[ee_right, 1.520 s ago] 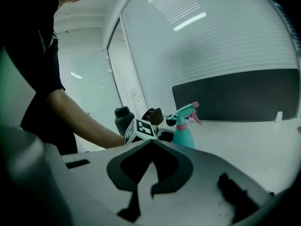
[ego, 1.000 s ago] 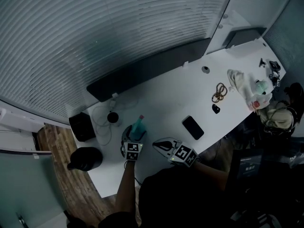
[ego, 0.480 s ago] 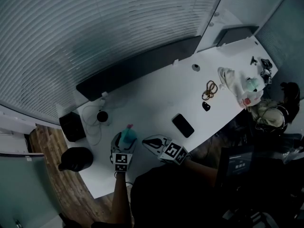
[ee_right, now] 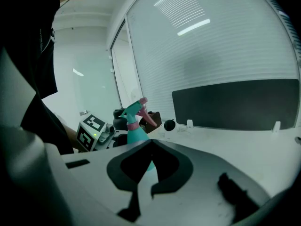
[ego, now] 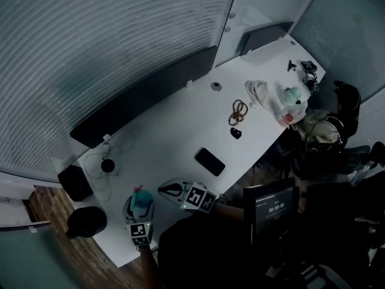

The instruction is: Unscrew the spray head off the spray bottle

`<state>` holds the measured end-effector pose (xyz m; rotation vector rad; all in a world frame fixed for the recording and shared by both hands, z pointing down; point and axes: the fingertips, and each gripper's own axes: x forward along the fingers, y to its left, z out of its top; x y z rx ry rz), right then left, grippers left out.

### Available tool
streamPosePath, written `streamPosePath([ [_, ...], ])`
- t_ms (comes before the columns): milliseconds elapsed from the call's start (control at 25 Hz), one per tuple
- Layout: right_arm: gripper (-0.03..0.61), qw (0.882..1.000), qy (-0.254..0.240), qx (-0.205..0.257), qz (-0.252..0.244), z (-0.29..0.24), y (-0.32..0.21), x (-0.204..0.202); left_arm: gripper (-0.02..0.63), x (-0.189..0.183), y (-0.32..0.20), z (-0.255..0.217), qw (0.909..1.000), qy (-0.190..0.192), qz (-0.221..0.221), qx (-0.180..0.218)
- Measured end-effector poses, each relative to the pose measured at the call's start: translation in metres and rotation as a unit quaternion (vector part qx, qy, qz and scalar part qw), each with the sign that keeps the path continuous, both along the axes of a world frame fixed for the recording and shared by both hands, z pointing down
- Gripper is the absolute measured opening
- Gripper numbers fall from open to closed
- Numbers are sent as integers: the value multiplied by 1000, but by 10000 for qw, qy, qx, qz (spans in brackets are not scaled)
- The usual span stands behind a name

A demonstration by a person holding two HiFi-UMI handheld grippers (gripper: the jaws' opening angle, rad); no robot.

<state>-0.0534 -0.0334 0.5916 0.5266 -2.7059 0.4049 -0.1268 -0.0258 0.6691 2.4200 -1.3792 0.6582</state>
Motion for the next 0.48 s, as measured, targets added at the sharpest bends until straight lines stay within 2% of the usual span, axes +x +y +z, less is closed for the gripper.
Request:
streamPosePath([
  [280,0,9999,34,-13,127,0,-3,7,364,5,29,9,9999,-46,-71,-95],
  [480,0,9999,40,37,159,1,-6,10,364,6,31,6,9998,-166,-15,-113],
])
